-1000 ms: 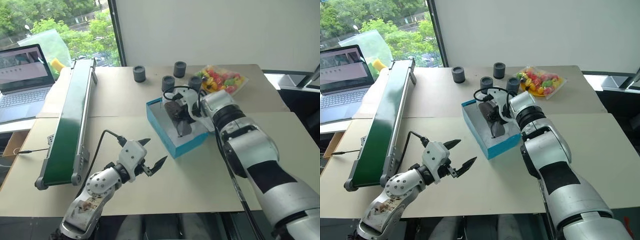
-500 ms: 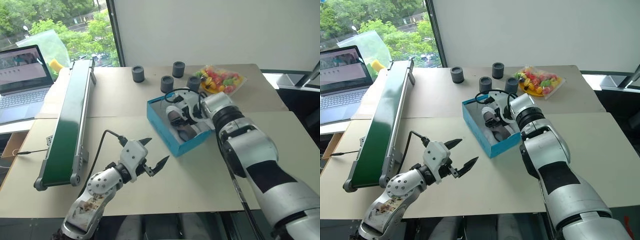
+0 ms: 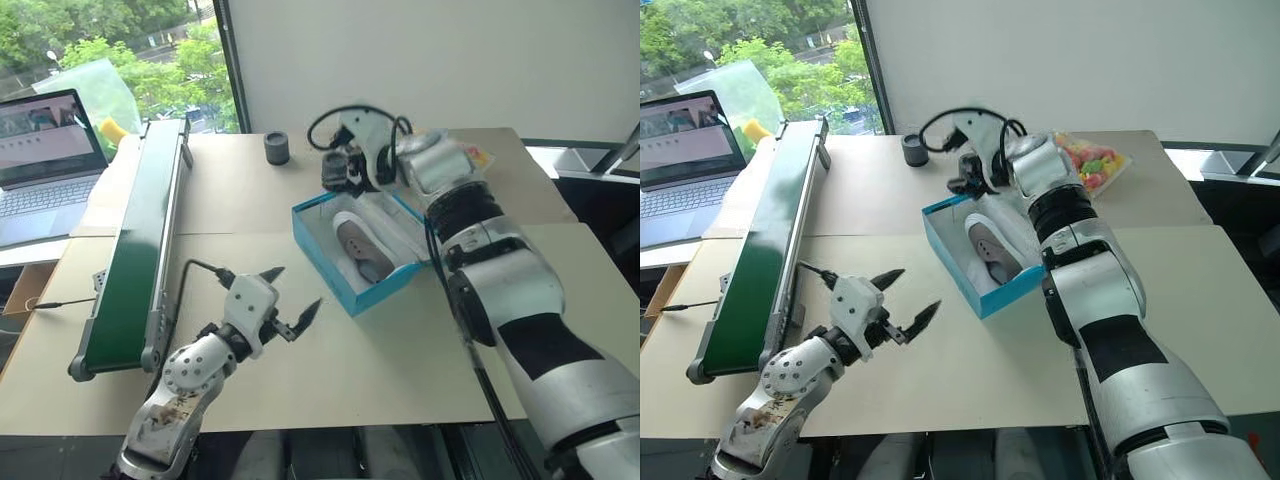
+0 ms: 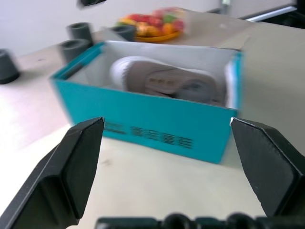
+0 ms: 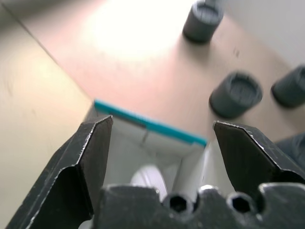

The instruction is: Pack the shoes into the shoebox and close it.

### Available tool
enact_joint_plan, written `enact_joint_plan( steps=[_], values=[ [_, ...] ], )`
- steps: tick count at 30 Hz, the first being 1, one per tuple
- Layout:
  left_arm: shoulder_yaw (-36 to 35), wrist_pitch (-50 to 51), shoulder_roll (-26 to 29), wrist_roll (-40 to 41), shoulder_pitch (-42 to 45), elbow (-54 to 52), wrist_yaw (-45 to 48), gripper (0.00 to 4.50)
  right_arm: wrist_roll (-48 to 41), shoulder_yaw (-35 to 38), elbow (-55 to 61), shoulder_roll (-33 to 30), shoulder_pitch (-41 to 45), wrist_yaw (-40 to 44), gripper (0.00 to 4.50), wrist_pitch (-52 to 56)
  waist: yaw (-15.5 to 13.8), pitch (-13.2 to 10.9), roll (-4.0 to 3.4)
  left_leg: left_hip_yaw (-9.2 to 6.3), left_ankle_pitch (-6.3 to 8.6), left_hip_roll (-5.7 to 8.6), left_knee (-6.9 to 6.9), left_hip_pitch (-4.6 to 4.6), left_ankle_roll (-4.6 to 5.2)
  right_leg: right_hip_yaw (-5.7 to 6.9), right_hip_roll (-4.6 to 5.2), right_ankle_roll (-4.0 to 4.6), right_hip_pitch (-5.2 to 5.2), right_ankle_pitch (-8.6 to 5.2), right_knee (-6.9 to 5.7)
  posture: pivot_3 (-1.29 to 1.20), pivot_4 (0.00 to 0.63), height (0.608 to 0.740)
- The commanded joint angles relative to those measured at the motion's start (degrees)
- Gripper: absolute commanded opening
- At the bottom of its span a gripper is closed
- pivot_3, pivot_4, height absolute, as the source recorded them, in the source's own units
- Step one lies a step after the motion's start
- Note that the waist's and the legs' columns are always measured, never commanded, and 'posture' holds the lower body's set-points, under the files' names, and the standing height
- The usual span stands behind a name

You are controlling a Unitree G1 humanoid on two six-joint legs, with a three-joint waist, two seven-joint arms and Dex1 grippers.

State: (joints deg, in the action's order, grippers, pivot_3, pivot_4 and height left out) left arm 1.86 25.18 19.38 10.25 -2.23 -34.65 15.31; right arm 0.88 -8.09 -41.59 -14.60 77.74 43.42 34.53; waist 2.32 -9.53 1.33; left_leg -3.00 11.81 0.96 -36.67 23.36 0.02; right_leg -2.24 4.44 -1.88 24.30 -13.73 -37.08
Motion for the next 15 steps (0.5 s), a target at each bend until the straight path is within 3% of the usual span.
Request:
enact_joint_plan(
  steps=[1,5,7,8,12,15],
  values=[
    [-8.99,-2.4,-3.22,-4.83,2.35,0.78,-10.55,4.5,-12.22,5.58,24.8,-0.36,-7.14,5.74,4.01,11.21,-0.19,0.0,0.01,-0.01,0.0,0.01,-0.01,-0.01,0.0,0.0,0.0,0.0,-0.01,0.0,0.0,0.0,0.15,0.74],
    [-17.03,2.39,-6.89,-4.96,3.51,2.24,-17.75,4.5,-32.45,14.64,47.02,3.04,-16.78,7.94,4.01,26.56,-0.27,0.01,0.01,-0.17,0.01,0.01,-0.05,0.04,0.0,-0.02,0.03,-0.08,-0.01,0.05,0.0,0.0,0.15,0.74],
    [-20.68,4.52,-8.26,-3.27,4.14,2.82,-19.17,4.5,-36.63,15.43,53.36,4.69,-22.13,5.97,4.01,29.58,-0.34,0.03,0.05,-0.25,0.03,-0.02,-0.07,0.06,0.02,-0.02,0.05,-0.1,-0.02,0.06,-0.01,0.0,0.15,0.74],
    [-22.26,5.55,-8.59,-2.46,4.44,3.28,-19.45,4.5,-36.5,14.72,54.72,5.6,-24.86,3.97,4.28,29.78,-0.34,0.04,0.06,-0.26,0.03,-0.02,-0.08,0.05,0.02,-0.01,0.04,-0.1,-0.02,0.06,-0.01,0.0,0.15,0.74],
    [-25.21,8.95,-6.8,0.23,3.29,5.59,-16.66,4.5,-21.63,1.75,52.2,5.42,-38.19,-5.53,4.28,15.05,-0.2,0.48,0.48,-0.1,0.04,0.0,-0.12,-0.44,0.0,-0.01,-0.01,-0.11,-0.42,0.12,-0.01,0.0,0.15,0.74],
    [-26.44,9.46,-5.94,1.1,2.8,6.25,-15.6,4.5,-16.13,-5.11,51.98,4.9,-45.44,-6.21,4.28,4.52,-0.1,0.45,0.48,0.05,-0.03,0.07,-0.16,-0.32,-0.07,-0.15,0.02,-0.11,-0.23,0.19,-0.03,0.0,0.15,0.74]
  ],
)
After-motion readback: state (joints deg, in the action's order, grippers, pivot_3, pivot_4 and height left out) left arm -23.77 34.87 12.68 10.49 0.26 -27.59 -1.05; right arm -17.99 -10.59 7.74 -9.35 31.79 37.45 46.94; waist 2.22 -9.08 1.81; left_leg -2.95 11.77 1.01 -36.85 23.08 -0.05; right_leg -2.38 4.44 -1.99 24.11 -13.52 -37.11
